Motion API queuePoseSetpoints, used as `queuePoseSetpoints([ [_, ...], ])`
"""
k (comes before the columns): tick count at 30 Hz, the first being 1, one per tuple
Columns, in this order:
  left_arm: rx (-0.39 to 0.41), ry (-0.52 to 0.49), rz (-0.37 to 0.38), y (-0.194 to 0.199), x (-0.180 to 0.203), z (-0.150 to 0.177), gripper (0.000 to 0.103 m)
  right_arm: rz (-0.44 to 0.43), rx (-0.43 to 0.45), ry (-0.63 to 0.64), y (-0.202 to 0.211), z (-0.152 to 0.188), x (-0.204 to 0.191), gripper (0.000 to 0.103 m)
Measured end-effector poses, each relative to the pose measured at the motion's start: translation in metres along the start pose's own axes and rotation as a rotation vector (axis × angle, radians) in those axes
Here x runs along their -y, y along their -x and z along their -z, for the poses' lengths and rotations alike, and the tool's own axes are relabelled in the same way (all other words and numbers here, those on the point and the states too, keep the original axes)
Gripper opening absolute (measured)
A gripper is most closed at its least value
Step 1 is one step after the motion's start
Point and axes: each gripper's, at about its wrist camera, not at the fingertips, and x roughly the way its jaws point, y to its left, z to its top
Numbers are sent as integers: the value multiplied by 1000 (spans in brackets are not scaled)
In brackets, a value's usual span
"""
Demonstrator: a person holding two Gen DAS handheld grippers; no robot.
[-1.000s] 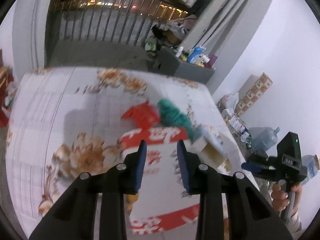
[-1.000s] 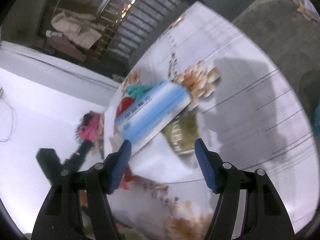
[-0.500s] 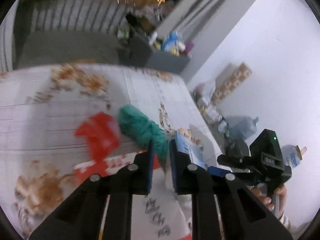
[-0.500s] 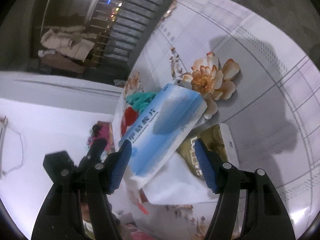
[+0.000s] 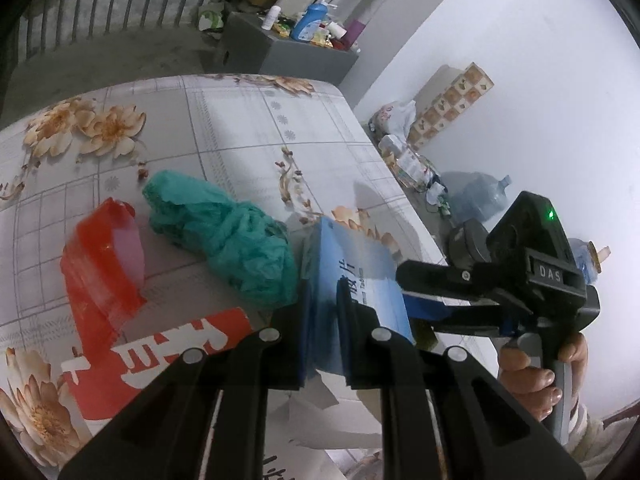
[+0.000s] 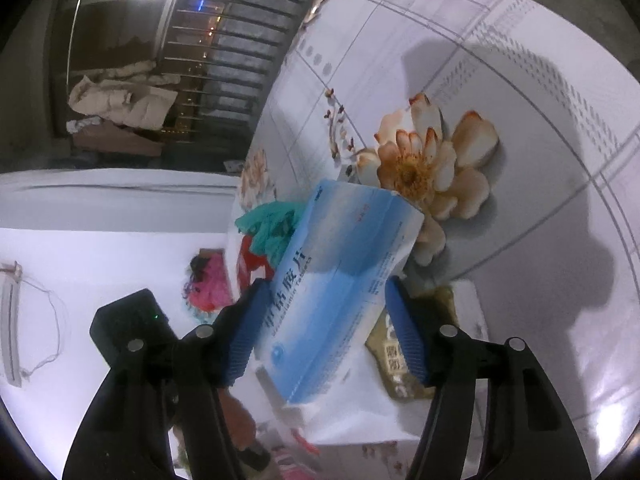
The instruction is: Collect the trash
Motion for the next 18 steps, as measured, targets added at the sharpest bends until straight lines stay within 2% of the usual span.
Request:
queuePoseSetpoints([
  [10,-50,54,19,-10,-5,-11,12,52,-3,2,-10,-14,1,59],
  [18,-31,66,62,-17,5,-26,12,11,6,-8,-2,-35,2,57],
])
